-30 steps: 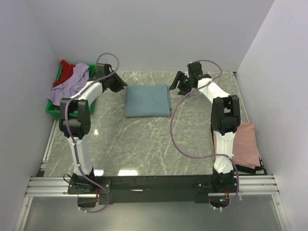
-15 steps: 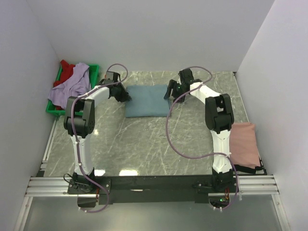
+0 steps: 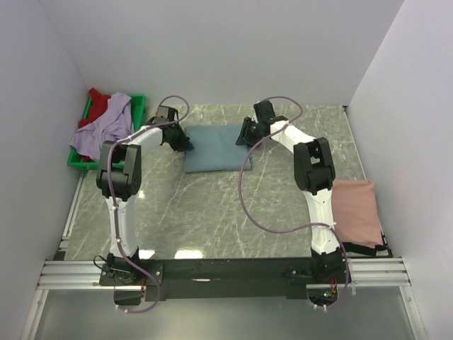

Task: Fold and stack the t-shirts
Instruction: Neatly place the folded tshirt to the corner

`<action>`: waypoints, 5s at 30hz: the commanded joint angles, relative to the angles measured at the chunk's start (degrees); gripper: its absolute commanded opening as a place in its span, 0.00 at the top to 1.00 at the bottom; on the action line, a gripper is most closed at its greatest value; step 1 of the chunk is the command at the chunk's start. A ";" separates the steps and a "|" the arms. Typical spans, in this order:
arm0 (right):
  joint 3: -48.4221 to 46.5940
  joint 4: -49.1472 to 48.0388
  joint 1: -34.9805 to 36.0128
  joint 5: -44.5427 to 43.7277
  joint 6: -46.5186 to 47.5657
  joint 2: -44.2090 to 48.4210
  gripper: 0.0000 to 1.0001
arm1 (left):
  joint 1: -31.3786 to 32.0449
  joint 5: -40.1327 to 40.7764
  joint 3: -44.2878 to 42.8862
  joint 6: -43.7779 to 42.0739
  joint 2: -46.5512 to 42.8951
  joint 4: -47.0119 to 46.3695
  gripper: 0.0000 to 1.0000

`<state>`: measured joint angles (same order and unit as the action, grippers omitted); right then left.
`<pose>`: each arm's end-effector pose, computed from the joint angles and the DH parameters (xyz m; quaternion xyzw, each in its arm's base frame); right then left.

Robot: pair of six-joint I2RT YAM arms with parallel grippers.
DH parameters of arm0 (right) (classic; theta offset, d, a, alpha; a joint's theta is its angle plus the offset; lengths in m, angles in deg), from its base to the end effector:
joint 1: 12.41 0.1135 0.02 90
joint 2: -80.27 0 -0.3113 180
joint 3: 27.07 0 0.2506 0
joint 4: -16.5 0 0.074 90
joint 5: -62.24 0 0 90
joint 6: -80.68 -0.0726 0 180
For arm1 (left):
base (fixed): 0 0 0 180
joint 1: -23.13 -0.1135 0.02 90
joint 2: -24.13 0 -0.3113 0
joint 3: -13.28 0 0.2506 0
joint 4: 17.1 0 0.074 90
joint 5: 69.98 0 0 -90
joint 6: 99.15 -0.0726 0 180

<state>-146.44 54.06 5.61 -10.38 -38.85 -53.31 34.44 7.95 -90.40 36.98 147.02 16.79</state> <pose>0.5317 0.1958 0.1649 0.0444 0.9343 0.2611 0.2387 0.4998 -0.1154 0.1765 -0.2505 0.9101 -0.2387 0.2281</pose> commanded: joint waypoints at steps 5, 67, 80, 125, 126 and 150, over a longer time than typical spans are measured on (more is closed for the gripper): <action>-4.88 2.14 2.19 -2.88 -2.18 -4.67 0.73 | 0.29 0.91 -4.92 -1.74 0.51 2.38 0.77; -1.80 58.74 -29.01 -54.48 -31.28 37.25 1.00 | 4.86 -2.51 -1.67 -2.80 -19.80 10.90 0.80; -3.99 58.74 -29.53 -52.46 -28.47 42.43 1.00 | 4.95 -2.34 -1.32 -3.15 -20.06 11.43 0.80; 36.25 49.01 -33.06 -35.68 -14.33 83.21 0.13 | 8.82 -3.83 6.15 -5.43 -25.67 8.53 0.79; 36.95 47.94 -32.88 -35.15 -14.06 83.39 0.12 | 8.82 -3.48 6.32 -5.61 -26.03 8.71 0.79; 33.87 8.57 16.25 -39.36 -11.07 60.10 0.08 | 5.39 6.45 27.41 -9.65 -50.46 5.99 0.71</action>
<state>-114.47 72.55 20.45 -49.54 -53.02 7.32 39.92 12.14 -64.74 29.35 100.18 25.18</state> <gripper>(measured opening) 0.918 0.285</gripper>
